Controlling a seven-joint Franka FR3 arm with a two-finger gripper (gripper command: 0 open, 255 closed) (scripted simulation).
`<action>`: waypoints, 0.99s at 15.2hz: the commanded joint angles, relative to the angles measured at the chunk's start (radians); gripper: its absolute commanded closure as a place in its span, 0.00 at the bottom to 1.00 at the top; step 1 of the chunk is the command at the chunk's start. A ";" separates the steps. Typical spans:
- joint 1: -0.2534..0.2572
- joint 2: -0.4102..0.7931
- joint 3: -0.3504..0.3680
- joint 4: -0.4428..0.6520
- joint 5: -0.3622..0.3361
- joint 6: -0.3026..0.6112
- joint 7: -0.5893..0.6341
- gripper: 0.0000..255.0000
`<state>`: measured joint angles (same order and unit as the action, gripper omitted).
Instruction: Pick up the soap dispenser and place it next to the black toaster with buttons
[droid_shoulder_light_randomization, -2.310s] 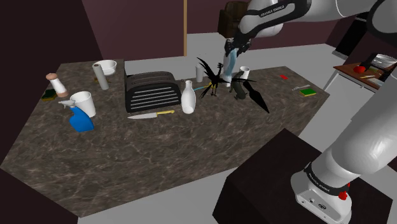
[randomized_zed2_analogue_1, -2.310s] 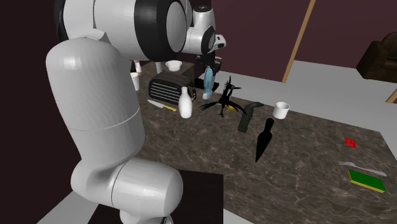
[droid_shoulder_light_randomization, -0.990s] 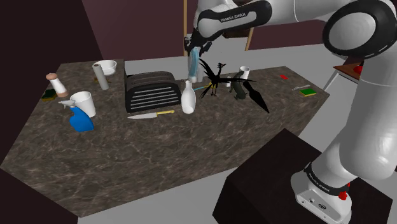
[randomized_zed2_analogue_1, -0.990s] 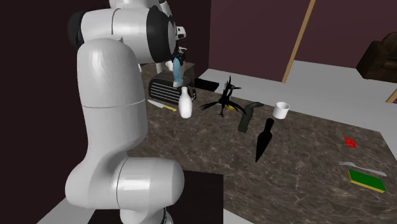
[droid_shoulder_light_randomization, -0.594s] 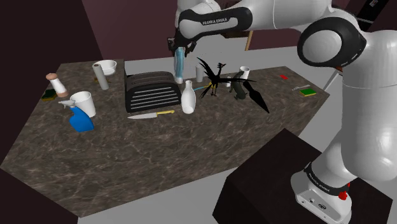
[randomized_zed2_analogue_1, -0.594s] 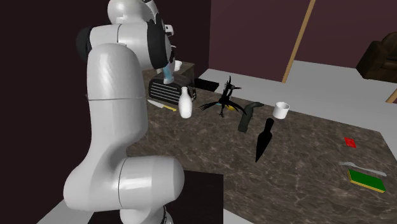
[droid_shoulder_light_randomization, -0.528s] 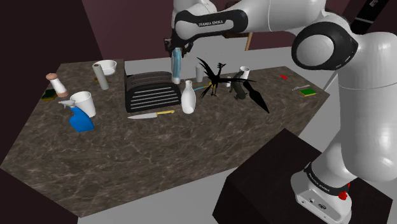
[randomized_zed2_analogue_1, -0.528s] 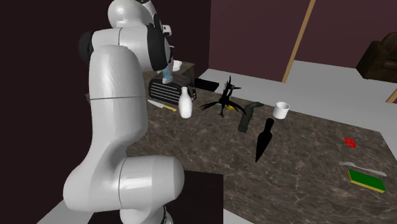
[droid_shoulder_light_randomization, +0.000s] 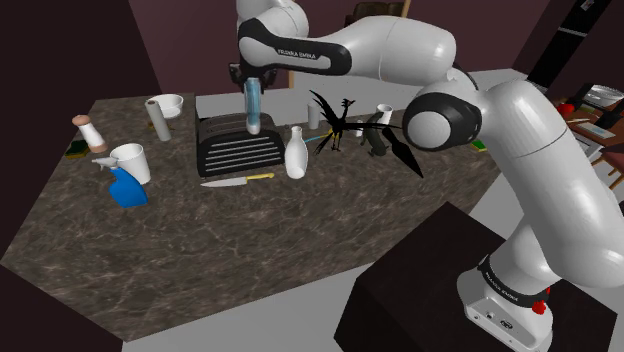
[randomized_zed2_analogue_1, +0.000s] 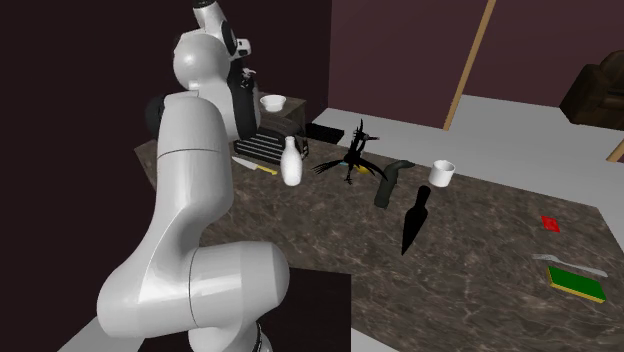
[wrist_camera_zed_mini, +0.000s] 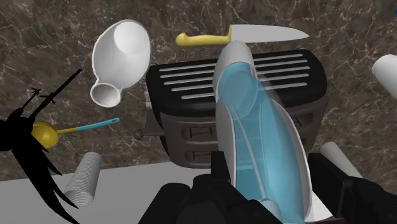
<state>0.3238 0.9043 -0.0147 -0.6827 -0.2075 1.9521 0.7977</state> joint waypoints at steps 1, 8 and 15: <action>0.003 -0.003 -0.001 -0.026 -0.003 0.024 0.009 1.00; 0.002 -0.041 -0.003 -0.187 -0.013 0.144 0.035 1.00; 0.002 -0.041 -0.007 -0.281 -0.022 0.236 0.056 1.00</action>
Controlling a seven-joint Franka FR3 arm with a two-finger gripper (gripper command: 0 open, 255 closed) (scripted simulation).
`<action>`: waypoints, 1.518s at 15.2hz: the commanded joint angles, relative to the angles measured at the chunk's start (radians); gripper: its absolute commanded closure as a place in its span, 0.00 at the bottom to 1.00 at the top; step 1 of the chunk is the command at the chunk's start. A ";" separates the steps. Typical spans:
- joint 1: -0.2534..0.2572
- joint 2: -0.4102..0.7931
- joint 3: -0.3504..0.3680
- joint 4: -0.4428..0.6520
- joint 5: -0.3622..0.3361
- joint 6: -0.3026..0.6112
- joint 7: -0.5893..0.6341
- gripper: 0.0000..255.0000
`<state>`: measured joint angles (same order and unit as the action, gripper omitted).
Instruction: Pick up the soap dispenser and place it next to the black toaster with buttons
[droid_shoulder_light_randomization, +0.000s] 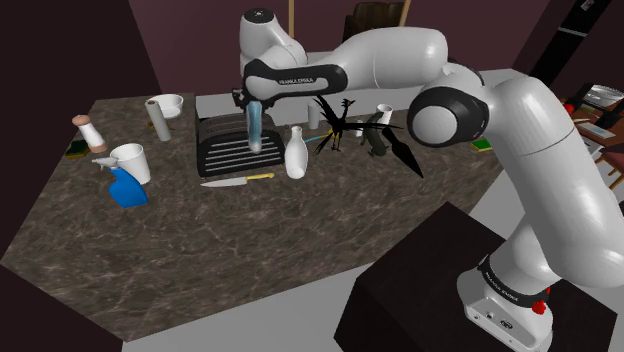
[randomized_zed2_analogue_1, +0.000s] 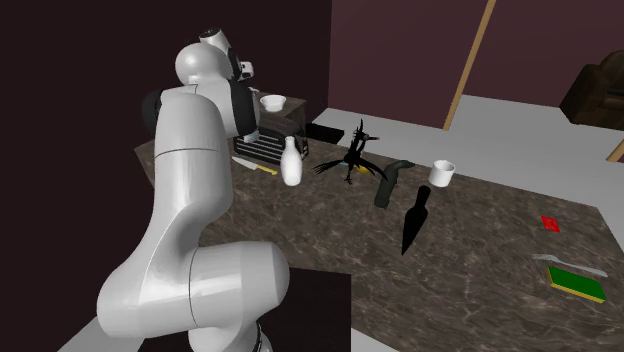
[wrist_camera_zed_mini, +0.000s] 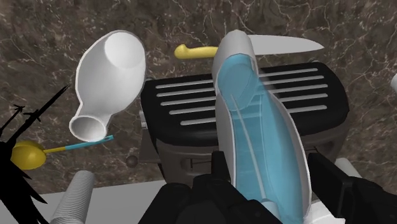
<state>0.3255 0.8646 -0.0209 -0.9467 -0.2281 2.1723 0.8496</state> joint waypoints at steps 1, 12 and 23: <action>0.001 0.000 -0.001 -0.027 -0.003 0.027 0.007 1.00; 0.002 0.040 -0.010 -0.104 -0.016 0.142 0.037 1.00; 0.005 0.110 -0.019 -0.130 -0.027 0.236 0.063 1.00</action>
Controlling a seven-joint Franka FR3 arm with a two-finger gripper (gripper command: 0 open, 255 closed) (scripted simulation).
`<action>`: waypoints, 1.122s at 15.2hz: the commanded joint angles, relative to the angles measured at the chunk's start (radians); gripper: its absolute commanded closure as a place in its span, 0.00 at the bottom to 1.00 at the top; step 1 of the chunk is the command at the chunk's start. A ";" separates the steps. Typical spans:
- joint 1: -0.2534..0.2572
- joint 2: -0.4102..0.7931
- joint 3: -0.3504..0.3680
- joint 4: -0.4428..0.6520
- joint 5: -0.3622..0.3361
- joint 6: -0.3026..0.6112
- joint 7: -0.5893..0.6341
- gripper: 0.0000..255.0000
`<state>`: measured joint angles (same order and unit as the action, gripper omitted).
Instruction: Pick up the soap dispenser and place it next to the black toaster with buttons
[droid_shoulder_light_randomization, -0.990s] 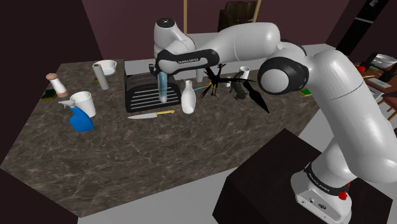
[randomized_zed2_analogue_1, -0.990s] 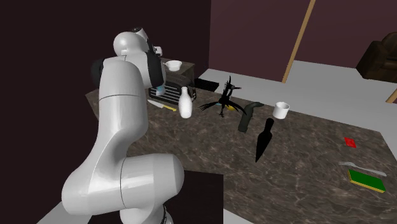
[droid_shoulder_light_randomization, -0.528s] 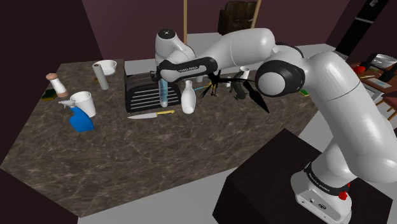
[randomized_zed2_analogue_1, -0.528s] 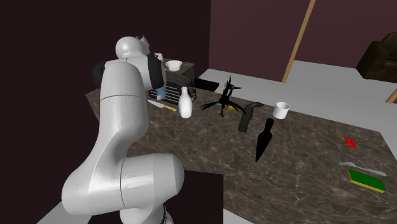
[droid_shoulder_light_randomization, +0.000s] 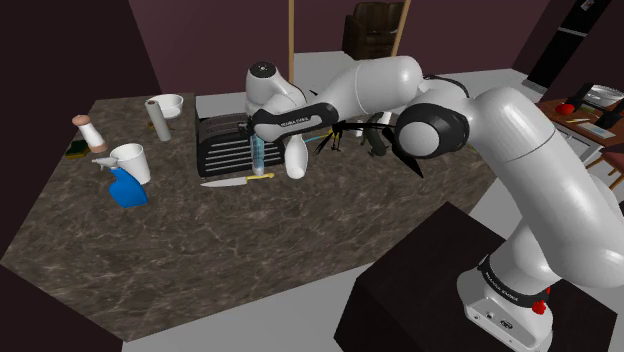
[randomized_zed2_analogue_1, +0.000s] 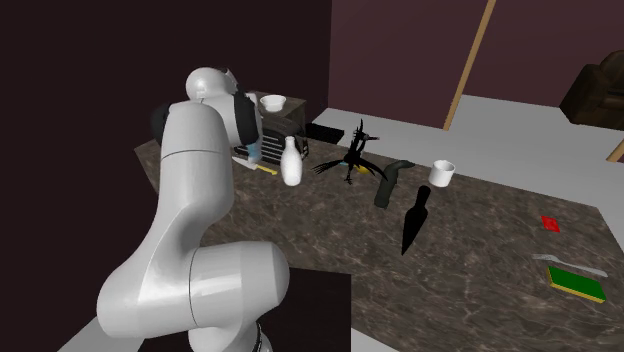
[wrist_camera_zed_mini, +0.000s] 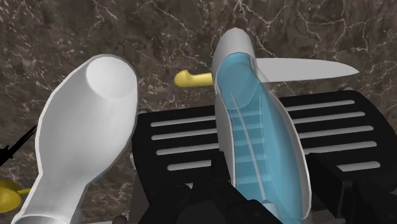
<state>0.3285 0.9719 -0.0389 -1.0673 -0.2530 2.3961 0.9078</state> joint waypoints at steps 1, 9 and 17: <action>0.002 0.010 -0.002 -0.008 -0.003 0.019 0.007 1.00; 0.004 0.079 -0.010 0.005 -0.009 0.073 0.024 1.00; 0.005 0.168 -0.017 0.048 -0.012 0.118 0.039 1.00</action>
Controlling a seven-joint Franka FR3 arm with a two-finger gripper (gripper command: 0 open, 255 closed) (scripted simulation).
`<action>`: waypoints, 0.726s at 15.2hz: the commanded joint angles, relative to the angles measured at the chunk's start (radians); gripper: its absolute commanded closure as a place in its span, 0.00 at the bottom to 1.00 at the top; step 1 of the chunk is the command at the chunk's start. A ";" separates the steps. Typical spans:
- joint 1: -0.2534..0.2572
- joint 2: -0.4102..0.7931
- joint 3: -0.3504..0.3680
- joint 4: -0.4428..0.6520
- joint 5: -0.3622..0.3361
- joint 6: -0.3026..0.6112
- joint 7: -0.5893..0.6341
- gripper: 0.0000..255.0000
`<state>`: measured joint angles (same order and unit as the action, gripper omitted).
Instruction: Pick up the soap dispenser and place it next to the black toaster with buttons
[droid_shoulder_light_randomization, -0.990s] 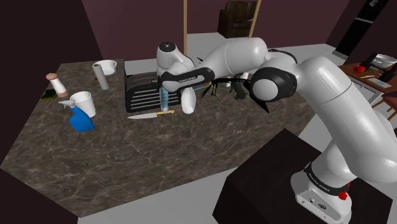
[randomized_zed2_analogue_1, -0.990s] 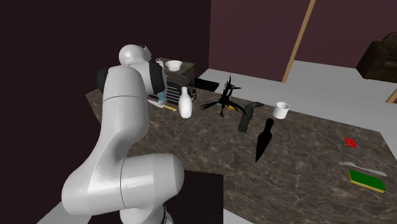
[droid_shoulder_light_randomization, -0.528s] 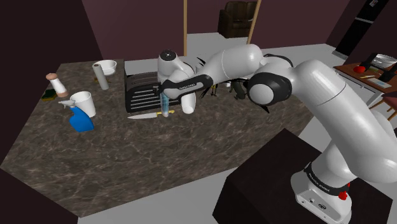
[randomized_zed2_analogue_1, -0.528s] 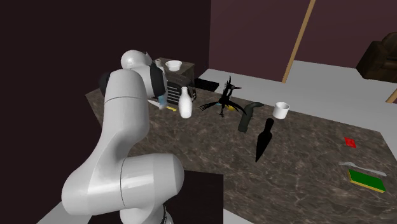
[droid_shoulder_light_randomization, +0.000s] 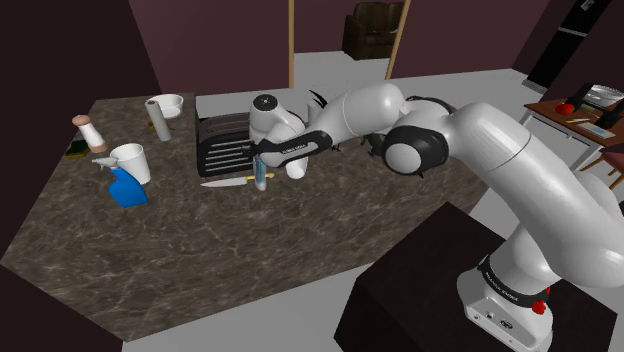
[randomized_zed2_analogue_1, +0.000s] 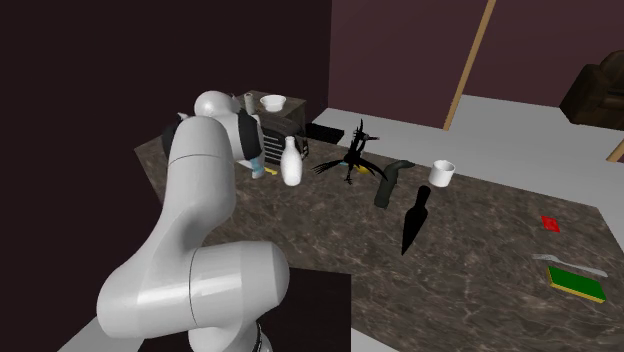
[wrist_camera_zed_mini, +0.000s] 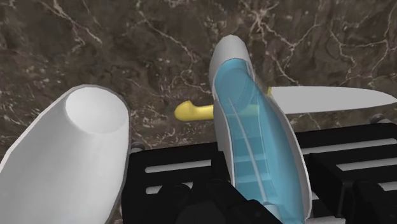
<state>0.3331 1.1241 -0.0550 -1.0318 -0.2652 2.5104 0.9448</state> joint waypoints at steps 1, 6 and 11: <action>0.000 0.015 -0.001 0.013 0.000 0.004 0.002 1.00; 0.000 0.015 -0.001 0.013 0.000 0.003 0.002 1.00; 0.000 0.015 -0.001 0.012 0.000 0.004 0.002 0.00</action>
<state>0.3333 1.1391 -0.0557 -1.0197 -0.2652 2.5141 0.9463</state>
